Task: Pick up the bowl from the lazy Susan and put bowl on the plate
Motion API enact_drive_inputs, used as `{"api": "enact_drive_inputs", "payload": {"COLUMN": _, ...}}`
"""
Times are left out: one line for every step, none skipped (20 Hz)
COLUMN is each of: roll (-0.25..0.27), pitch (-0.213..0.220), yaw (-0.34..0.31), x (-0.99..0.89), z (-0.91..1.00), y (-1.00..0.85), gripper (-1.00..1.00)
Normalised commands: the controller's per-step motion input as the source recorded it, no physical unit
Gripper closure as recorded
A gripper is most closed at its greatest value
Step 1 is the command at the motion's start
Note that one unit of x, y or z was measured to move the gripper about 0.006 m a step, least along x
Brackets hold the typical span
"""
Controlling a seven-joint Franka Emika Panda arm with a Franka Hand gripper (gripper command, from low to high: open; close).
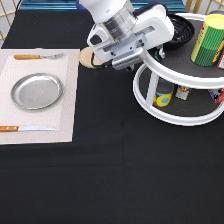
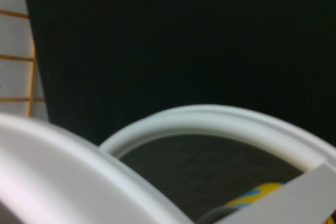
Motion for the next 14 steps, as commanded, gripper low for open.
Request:
{"api": "enact_drive_inputs", "payload": {"roll": -0.140, "pitch": -0.118, "yaw": 0.040, "x": -0.44, "z": 1.00, "y": -0.01, "gripper": -1.00}}
{"api": "enact_drive_inputs", "payload": {"roll": -0.141, "pitch": -0.115, "yaw": 0.037, "x": -0.48, "z": 1.00, "y": -0.01, "gripper": -1.00}}
{"api": "enact_drive_inputs", "payload": {"roll": -0.166, "pitch": -0.109, "yaw": 0.036, "x": -0.54, "z": 1.00, "y": 0.00, "gripper": -1.00}}
{"api": "enact_drive_inputs", "payload": {"roll": -0.197, "pitch": -0.103, "yaw": 0.028, "x": -0.61, "z": 1.00, "y": 0.00, "gripper": -1.00}}
{"api": "enact_drive_inputs", "payload": {"roll": -0.230, "pitch": -0.089, "yaw": 0.019, "x": -0.67, "z": 0.95, "y": 0.01, "gripper": -1.00}}
{"api": "enact_drive_inputs", "payload": {"roll": -0.264, "pitch": -0.090, "yaw": 0.012, "x": -0.70, "z": 0.86, "y": 0.04, "gripper": -1.00}}
{"api": "enact_drive_inputs", "payload": {"roll": -0.284, "pitch": -0.087, "yaw": 0.000, "x": -0.79, "z": 0.78, "y": 0.13, "gripper": -1.00}}
{"api": "enact_drive_inputs", "payload": {"roll": -0.303, "pitch": -0.092, "yaw": 0.000, "x": -0.89, "z": 0.71, "y": 0.18, "gripper": -1.00}}
{"api": "enact_drive_inputs", "payload": {"roll": -0.312, "pitch": -0.087, "yaw": 0.000, "x": -0.92, "z": 0.68, "y": 0.20, "gripper": -1.00}}
{"api": "enact_drive_inputs", "payload": {"roll": -0.314, "pitch": -0.079, "yaw": 0.004, "x": -0.95, "z": 0.60, "y": 0.27, "gripper": -1.00}}
{"api": "enact_drive_inputs", "payload": {"roll": -0.316, "pitch": -0.076, "yaw": 0.006, "x": -0.95, "z": 0.52, "y": 0.31, "gripper": -1.00}}
{"api": "enact_drive_inputs", "payload": {"roll": -0.302, "pitch": -0.075, "yaw": 0.007, "x": -0.97, "z": 0.45, "y": 0.31, "gripper": -1.00}}
{"api": "enact_drive_inputs", "payload": {"roll": -0.289, "pitch": -0.076, "yaw": 0.011, "x": -0.99, "z": 0.39, "y": 0.31, "gripper": -1.00}}
{"api": "enact_drive_inputs", "payload": {"roll": -0.246, "pitch": -0.070, "yaw": 0.033, "x": -0.99, "z": 0.24, "y": 0.33, "gripper": -1.00}}
